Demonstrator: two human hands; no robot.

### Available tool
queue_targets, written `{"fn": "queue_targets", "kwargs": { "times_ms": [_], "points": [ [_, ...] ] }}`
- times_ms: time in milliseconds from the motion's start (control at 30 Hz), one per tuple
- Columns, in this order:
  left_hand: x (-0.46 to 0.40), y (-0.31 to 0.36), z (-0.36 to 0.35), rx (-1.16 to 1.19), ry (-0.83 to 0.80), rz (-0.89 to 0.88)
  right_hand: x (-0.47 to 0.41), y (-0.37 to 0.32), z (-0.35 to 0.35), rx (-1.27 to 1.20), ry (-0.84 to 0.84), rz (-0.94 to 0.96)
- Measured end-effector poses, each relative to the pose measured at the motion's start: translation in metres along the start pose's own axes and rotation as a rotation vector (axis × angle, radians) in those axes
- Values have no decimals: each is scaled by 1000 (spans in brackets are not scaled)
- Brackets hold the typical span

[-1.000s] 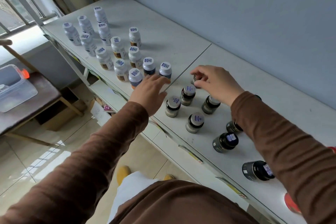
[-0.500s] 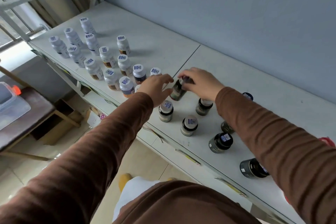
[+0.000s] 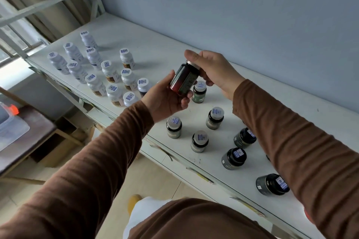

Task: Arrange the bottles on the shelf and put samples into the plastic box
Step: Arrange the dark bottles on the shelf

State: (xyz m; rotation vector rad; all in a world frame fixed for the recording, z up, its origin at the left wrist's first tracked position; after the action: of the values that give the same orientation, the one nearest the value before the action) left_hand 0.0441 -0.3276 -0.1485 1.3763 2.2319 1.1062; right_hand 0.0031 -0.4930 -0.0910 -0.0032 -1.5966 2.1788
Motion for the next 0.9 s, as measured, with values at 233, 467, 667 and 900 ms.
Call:
{"fn": "queue_targets", "kwargs": {
  "times_ms": [233,467,667,900],
  "points": [
    [-8,-2,14,-194,92,-119,-6,7,5,236,43,87],
    [-20,-13,17,-1163,354,-301,-5,28,6,386,-12,149],
    [-20,-14,27,-1549,253,-154,-8,45,-7,671,-5,200],
    [-12,4,28,-1929,207,-96,-9,74,-31,898,-97,205]
  ]
}}
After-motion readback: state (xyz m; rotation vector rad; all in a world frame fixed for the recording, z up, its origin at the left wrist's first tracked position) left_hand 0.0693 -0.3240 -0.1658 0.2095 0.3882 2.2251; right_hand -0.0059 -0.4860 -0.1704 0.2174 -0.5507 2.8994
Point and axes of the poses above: each hand's wrist, its own x-axis away from the middle knuckle, its own z-axis out of the back of the hand, y = z × x, the point moved 1 cm from there along -x, towards the middle knuckle, and after that the axes turned 10 degrees about -z, right-handed, at the moved point
